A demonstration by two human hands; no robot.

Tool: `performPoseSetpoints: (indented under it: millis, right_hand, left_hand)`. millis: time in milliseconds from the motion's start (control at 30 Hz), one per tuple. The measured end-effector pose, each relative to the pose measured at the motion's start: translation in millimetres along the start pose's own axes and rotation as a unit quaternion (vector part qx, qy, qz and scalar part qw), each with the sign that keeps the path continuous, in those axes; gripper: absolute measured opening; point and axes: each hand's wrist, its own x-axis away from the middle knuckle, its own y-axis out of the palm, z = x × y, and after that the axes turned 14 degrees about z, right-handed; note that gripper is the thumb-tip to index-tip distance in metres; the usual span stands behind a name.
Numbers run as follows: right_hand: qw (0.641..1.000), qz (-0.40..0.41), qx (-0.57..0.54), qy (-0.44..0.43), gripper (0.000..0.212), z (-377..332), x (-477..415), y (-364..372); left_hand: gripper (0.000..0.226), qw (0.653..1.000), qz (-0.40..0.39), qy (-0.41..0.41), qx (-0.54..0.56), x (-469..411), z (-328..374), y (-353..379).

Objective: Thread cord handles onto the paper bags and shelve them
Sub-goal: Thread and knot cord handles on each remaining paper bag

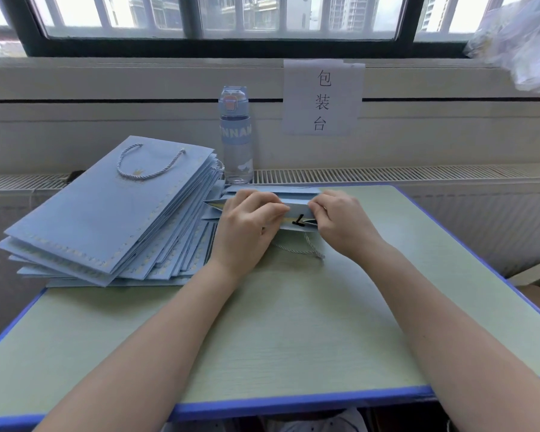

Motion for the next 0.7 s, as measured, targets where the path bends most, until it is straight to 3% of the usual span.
performPoseSetpoints:
  millis: [200, 300, 700]
  right_hand:
    - [0.999, 0.039, 0.013, 0.024, 0.025, -12.2, 5.6, 7.5]
    - [0.998, 0.049, -0.015, 0.032, 0.025, -16.6, 8.4, 13.2]
    - [0.992, 0.089, -0.069, 0.055, 0.017, -7.7, 3.0, 5.2]
  left_hand:
    - [0.031, 0.995, -0.036, -0.014, -0.097, 3.7, 6.0, 2.9]
    - [0.026, 0.991, -0.036, -0.014, -0.128, 4.4, 9.5, 1.4]
    - [0.023, 0.997, -0.027, -0.026, -0.067, 0.9, 3.5, -1.4]
